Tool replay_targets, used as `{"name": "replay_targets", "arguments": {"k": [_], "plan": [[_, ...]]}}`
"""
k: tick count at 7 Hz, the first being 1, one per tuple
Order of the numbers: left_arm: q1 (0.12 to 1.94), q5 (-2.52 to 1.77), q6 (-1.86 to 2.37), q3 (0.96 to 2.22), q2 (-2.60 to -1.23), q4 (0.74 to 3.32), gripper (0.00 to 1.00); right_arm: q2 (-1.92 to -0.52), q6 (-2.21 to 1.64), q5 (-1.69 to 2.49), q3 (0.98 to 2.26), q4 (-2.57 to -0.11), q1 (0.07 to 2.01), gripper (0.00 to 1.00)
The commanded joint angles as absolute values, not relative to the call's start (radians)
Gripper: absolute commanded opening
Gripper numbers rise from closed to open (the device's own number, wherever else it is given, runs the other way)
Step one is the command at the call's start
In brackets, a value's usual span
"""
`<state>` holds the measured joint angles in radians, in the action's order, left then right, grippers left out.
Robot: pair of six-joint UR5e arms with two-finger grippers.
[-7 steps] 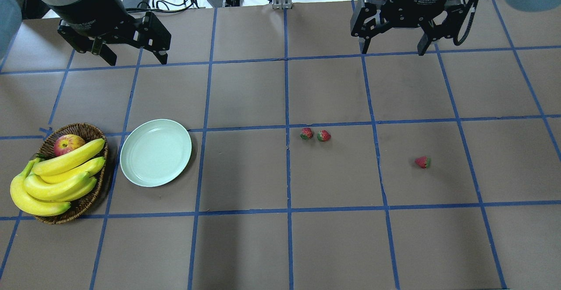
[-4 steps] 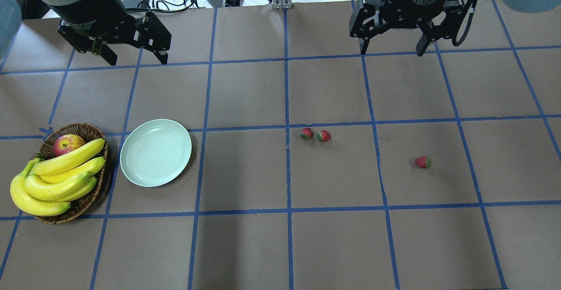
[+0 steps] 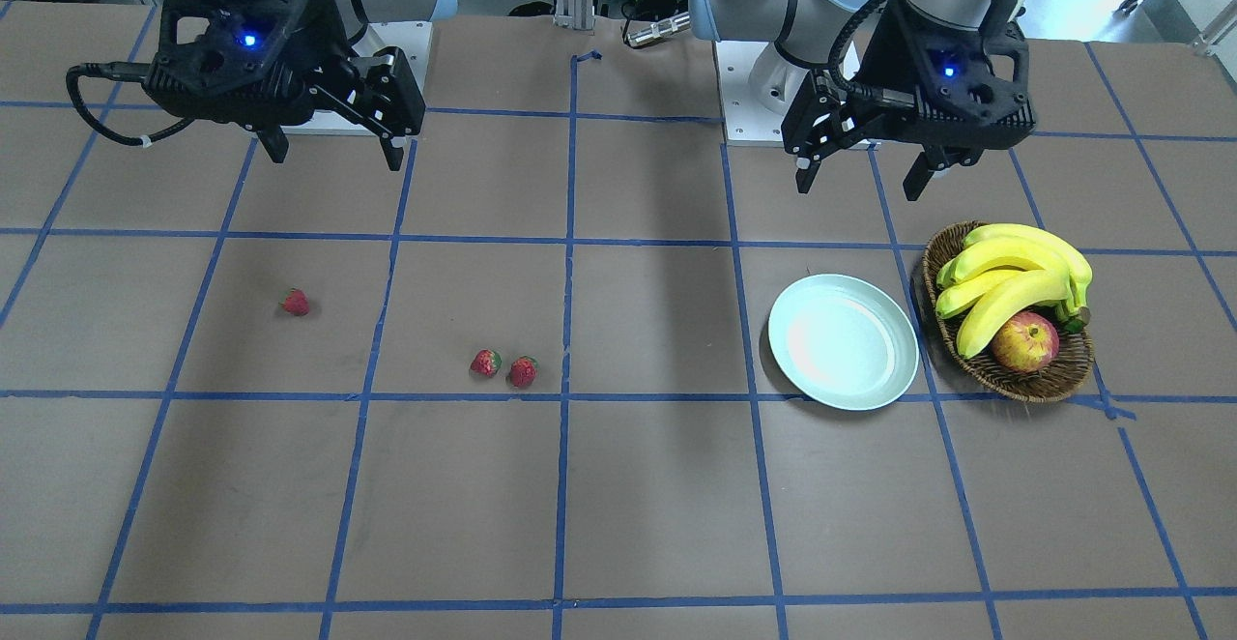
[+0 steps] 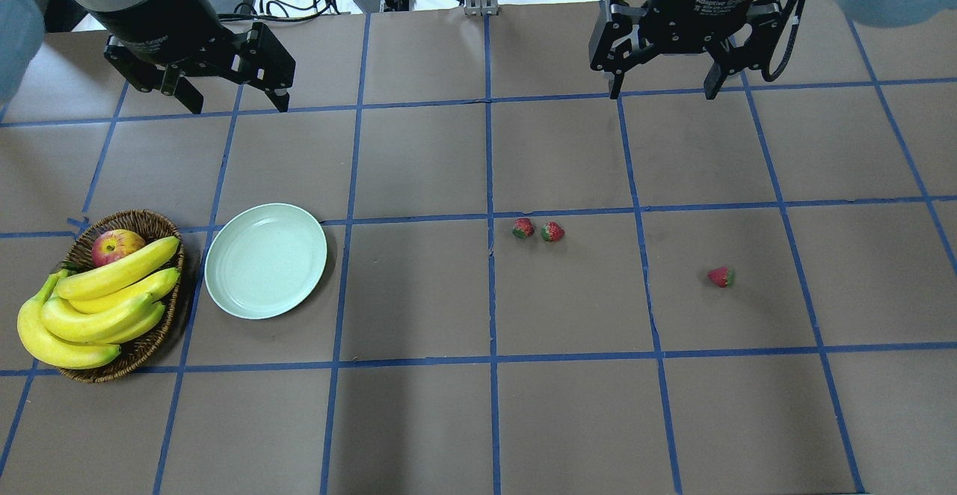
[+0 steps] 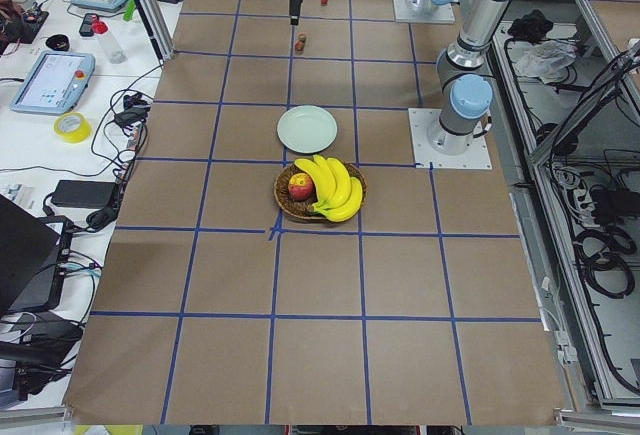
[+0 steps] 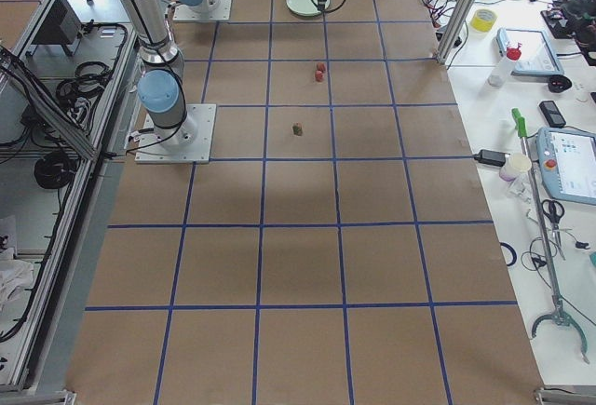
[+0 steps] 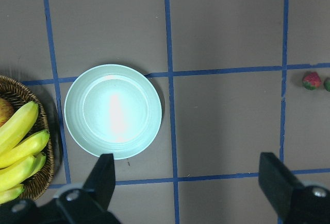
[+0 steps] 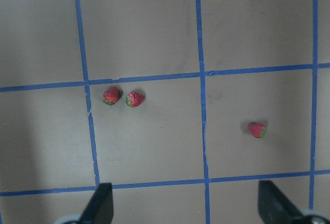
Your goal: Collect all strawberries into plate
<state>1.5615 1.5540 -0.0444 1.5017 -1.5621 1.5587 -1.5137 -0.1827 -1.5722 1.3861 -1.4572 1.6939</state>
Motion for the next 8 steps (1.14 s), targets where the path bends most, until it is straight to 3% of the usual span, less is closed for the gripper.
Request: {"name": "replay_targets", "arguments": {"k": [1, 8], "plan": [[1.562, 1.555, -0.044, 1.502, -1.565, 1.551, 1.00, -1.509, -0.181, -1.574, 1.385, -1.469, 1.697, 1.00], [1.563, 1.549, -0.052, 1.526, -1.565, 1.536, 1.00, -1.509, -0.192, -1.577, 1.384, -1.470, 1.700, 1.00]]}}
